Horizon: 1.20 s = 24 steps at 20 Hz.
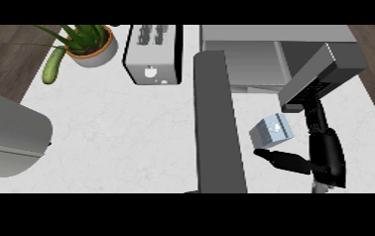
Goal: Pick up the milk, place it into the microwave and close the microwave
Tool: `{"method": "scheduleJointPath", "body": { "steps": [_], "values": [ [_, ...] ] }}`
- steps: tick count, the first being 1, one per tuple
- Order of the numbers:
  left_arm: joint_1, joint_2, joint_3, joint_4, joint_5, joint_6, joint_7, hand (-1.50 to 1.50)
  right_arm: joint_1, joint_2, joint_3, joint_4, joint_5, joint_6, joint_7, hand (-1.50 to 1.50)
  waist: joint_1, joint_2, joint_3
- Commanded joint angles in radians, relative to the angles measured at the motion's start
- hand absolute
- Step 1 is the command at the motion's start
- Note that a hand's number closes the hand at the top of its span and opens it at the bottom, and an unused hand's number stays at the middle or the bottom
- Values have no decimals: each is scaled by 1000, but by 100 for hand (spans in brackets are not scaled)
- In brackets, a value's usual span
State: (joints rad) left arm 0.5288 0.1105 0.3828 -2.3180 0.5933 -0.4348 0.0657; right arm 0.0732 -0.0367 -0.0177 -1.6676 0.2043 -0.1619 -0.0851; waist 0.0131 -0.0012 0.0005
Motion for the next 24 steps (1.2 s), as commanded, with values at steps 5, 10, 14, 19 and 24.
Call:
{"method": "scheduleJointPath", "body": {
  "steps": [5, 10, 14, 19, 24],
  "values": [
    [85, -48, 47, -66, 78, -100, -37, -150, 50, -23, -75, 294, -30, 14, -284, -150, 2, 0, 0],
    [115, -42, 116, -31, 146, -152, -47, -150, -33, -93, -132, 419, -30, 38, -316, -150, 2, 0, 0],
    [82, -68, 82, -53, 110, -118, -11, -150, -145, -76, -139, 647, -3, 6, -432, -150, 3, 3, 1],
    [69, -7, 127, -96, 213, -71, 61, -150, -219, -56, -169, 856, -22, 5, -588, -150, 6, 4, 2],
    [73, -25, 107, -119, 196, -79, 83, -150, -295, -69, -223, 1025, -57, 21, -713, -150, 6, 4, 2]
  ]
}}
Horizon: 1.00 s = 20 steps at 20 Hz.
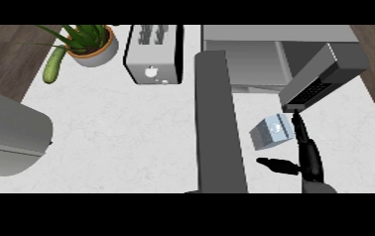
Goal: Pick up the milk, place it into the microwave and close the microwave
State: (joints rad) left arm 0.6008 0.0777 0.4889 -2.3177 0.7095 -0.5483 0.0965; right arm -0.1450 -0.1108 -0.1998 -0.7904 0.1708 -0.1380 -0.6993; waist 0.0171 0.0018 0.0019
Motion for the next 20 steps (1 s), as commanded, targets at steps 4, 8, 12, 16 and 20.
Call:
{"method": "scheduleJointPath", "body": {
  "steps": [4, 8, 12, 16, 20],
  "values": [
    [12, 11, 45, -62, 107, -17, 34, -150, -151, -36, -76, 232, -70, 78, -92, -150, 1, 0, 0],
    [-14, -6, 8, -68, 74, -8, 40, -150, -193, -25, -103, 393, -85, 123, -216, 150, 6, 4, 1],
    [47, -48, 20, -81, 90, -71, 29, -150, -227, -56, -74, 430, -47, 126, -248, 150, 4, 0, 0],
    [53, -35, 47, -76, 124, -82, 23, -150, -266, -41, -83, 475, -42, 89, -323, 150, 7, 1, 0],
    [27, -40, 21, -84, 93, -61, 38, -150, -295, 4, -91, 531, -44, 89, -400, 150, 13, 6, 2]
  ]
}}
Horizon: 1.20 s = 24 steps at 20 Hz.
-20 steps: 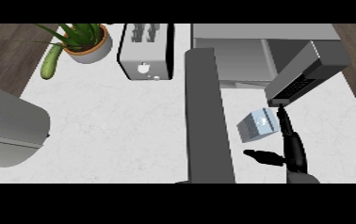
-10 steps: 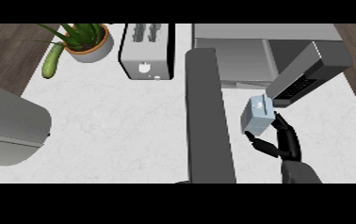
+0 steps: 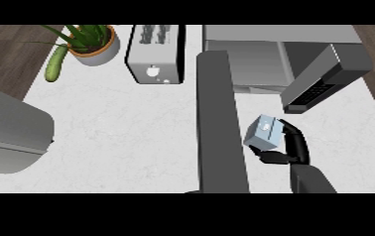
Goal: Pick up the milk, place it into the microwave and close the microwave
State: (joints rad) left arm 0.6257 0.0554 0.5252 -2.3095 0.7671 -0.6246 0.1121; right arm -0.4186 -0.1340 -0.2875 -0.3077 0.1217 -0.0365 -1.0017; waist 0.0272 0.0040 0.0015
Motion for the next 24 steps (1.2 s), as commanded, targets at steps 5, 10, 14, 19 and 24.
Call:
{"method": "scheduleJointPath", "body": {
  "steps": [5, 10, 14, 19, 24],
  "values": [
    [-10, 9, 9, -39, 62, -6, 12, -150, 0, -5, -3, 59, -3, 122, -176, 150, 0, 3, 2],
    [-18, -11, 31, -15, 40, -26, -13, -150, -27, 25, 15, 65, 19, 86, -195, 150, -2, 2, 1],
    [-31, -3, 15, -35, 41, 1, 31, -150, -125, 13, 20, 42, 29, 20, -91, 150, -7, 0, 0],
    [22, -29, 26, -45, 63, -45, 33, -150, -202, -36, -4, 56, 21, 19, -44, 150, 5, 2, 1],
    [-7, 28, 61, -20, 113, -27, 60, -150, -325, -46, -11, 95, 29, -20, 41, 150, 18, 9, 1]
  ]
}}
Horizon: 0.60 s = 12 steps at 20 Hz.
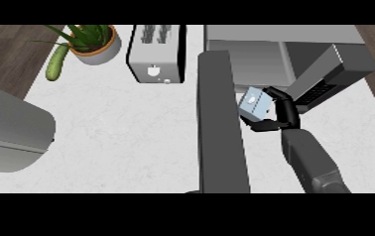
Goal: Pick up the milk, place it into the microwave and close the microwave
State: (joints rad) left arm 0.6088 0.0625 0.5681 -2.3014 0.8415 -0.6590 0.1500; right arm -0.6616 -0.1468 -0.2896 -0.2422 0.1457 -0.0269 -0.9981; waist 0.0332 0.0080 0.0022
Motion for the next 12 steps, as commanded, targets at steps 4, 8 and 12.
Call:
{"method": "scheduleJointPath", "body": {
  "steps": [4, 8, 12],
  "values": [
    [-45, -2, -3, -7, -8, 28, 26, -150, -153, -88, -11, 53, 9, -3, 96, 150, 11, 6, 0],
    [-115, 32, -14, 42, -30, 34, 35, -150, -218, -54, -12, 93, 21, -82, 146, 150, 32, 20, 1],
    [-137, 39, -20, 26, -26, 34, 37, -150, -259, -96, -24, 109, 17, -77, 182, 150, 44, 25, 2]
  ]
}}
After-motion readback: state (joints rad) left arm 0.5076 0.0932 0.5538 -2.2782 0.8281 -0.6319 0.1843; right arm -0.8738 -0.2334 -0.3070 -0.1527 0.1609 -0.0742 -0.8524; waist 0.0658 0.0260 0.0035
